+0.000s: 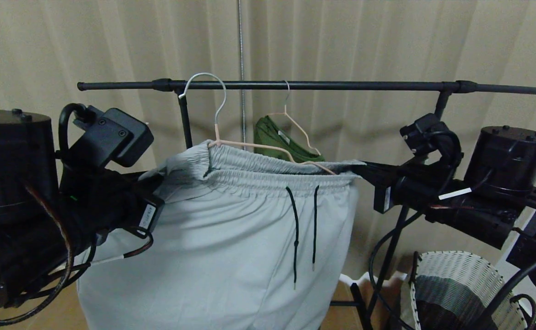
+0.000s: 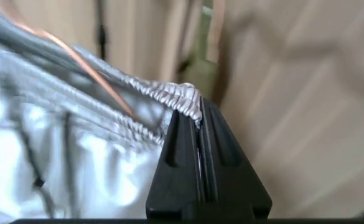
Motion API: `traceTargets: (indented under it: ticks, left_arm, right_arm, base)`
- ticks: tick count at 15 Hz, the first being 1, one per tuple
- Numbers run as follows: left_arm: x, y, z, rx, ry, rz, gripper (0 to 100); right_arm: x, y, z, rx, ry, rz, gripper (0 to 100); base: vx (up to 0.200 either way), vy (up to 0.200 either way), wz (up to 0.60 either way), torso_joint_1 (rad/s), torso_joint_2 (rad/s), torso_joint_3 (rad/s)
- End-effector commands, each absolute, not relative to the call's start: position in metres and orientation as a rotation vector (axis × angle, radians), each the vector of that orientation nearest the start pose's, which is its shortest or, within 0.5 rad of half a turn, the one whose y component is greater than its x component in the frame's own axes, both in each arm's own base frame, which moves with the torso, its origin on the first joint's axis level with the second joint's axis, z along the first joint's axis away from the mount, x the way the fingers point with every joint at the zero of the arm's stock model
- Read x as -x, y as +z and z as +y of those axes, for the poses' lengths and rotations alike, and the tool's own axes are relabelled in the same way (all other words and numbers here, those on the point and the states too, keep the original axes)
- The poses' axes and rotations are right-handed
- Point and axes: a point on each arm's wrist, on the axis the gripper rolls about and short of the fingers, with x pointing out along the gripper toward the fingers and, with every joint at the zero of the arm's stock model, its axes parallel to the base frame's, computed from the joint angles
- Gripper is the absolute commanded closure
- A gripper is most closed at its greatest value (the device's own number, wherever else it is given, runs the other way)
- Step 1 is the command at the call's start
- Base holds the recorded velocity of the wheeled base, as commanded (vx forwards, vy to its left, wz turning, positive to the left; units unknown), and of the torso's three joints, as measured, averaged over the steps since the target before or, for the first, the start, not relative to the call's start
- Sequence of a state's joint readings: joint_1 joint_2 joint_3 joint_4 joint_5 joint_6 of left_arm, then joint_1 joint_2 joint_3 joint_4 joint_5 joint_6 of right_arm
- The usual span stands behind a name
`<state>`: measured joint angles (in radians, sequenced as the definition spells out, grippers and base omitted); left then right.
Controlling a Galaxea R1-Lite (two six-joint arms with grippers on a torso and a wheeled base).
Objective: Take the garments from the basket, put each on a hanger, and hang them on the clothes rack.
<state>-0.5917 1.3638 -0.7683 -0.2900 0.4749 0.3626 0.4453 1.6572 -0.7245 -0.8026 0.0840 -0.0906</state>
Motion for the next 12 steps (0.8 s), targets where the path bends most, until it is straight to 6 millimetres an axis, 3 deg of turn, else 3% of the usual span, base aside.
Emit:
traceTargets:
  ticks: [1, 4, 7, 8, 12]
  left_arm:
    - [-0.193, 0.221, -0.118, -0.53, -0.166, 0.265, 100]
    - [-0.194, 0.22, -0.119, -0.534, -0.149, 0.271, 100]
    - [-0.196, 0.218, -0.12, -0.543, -0.104, 0.283, 100]
    - [-0.196, 0.219, -0.12, -0.542, -0.094, 0.283, 100]
    - [-0.199, 0.226, -0.12, -0.471, -0.011, 0.225, 100]
  right_arm:
    - [-0.246, 0.199, 0.143, 0.113, 0.631, 0.079, 100]
    - [-0.226, 0.205, 0.162, 0.13, 0.739, 0.122, 100]
    - [-0.219, 0.209, 0.162, 0.14, 0.758, 0.146, 100]
    - [-0.218, 0.208, 0.161, 0.141, 0.757, 0.15, 0]
    - [-0.211, 0.203, 0.156, 0.221, 0.761, 0.141, 0]
  base:
    - [0.0, 0.0, 0.0, 0.0, 0.0, 0.0]
    - [0.0, 0.0, 0.0, 0.0, 0.0, 0.0]
    - [0.0, 0.0, 0.0, 0.0, 0.0, 0.0]
    - [0.0, 0.0, 0.0, 0.0, 0.0, 0.0]
    - [0.0, 0.0, 0.0, 0.0, 0.0, 0.0]
